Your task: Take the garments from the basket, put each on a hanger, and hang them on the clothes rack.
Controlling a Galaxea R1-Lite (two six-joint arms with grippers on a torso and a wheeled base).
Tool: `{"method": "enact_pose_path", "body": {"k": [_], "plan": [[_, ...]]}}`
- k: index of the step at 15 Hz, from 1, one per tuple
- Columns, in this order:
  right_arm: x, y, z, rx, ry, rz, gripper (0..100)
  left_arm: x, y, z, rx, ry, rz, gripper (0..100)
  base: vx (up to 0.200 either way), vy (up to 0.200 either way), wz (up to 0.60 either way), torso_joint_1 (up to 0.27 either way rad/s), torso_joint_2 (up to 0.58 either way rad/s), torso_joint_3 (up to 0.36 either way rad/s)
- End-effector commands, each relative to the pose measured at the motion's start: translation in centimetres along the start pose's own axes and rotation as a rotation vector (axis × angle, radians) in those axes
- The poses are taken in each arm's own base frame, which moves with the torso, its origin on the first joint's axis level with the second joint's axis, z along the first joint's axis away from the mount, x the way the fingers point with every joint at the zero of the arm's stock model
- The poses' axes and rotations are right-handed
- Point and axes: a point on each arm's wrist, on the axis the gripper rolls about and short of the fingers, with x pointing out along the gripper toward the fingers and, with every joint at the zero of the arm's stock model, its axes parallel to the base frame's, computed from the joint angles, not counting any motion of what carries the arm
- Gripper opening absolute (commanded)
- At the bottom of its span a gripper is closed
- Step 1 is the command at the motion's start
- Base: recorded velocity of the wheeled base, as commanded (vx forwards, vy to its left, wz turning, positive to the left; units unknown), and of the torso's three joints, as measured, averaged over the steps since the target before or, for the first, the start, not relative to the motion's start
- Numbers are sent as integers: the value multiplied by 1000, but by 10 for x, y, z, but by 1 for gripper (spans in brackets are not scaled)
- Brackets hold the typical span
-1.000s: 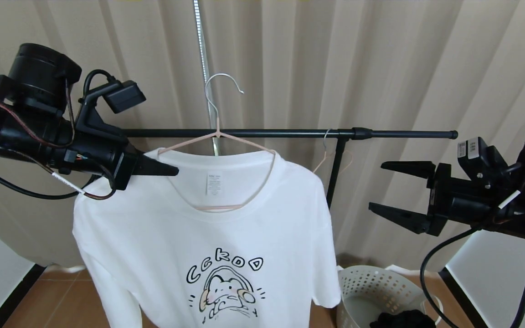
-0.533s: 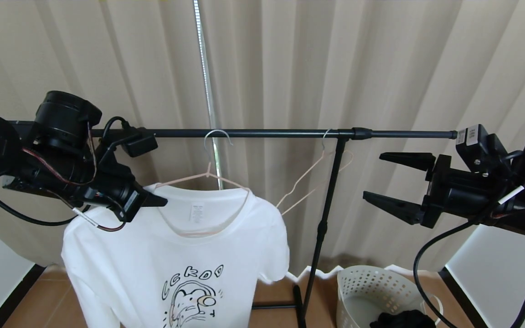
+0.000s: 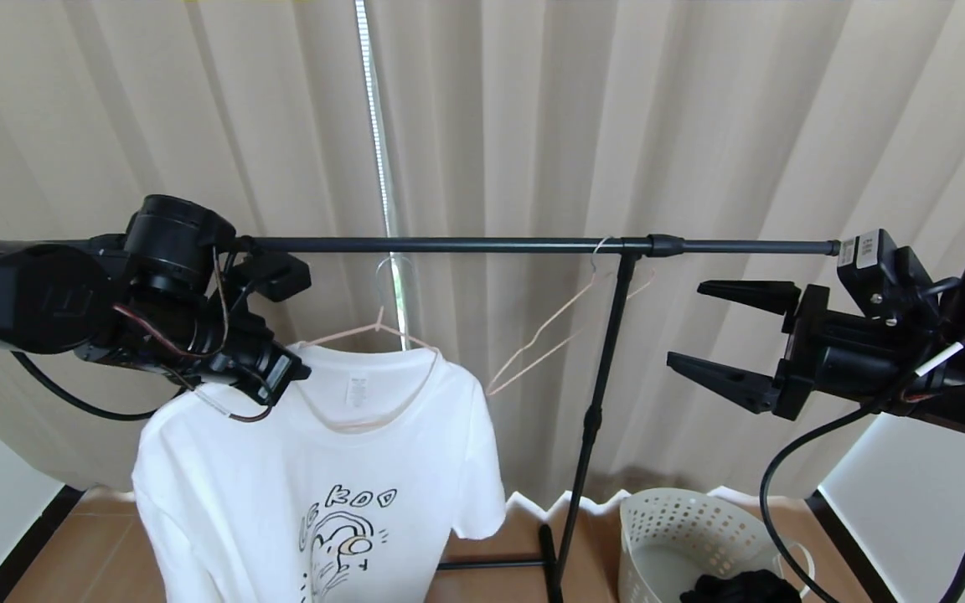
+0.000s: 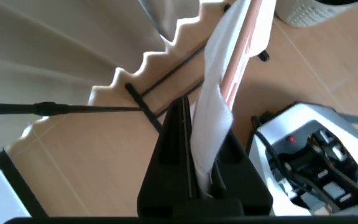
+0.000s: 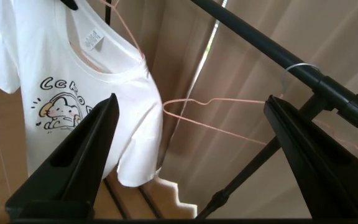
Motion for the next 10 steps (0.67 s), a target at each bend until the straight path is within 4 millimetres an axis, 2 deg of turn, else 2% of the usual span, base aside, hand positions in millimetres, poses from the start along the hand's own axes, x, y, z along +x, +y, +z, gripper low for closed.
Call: {"method": "enact_pose_path", "body": {"k": [1, 10], "plan": [[0, -1, -1, 0, 1, -1, 100, 29, -5, 4, -36, 7, 44, 0, 0, 0, 0, 0, 0, 0], [1, -1, -1, -1, 2, -1, 100, 57, -4, 27, -147, -224, 107, 0, 0, 0, 0, 0, 0, 0]]}}
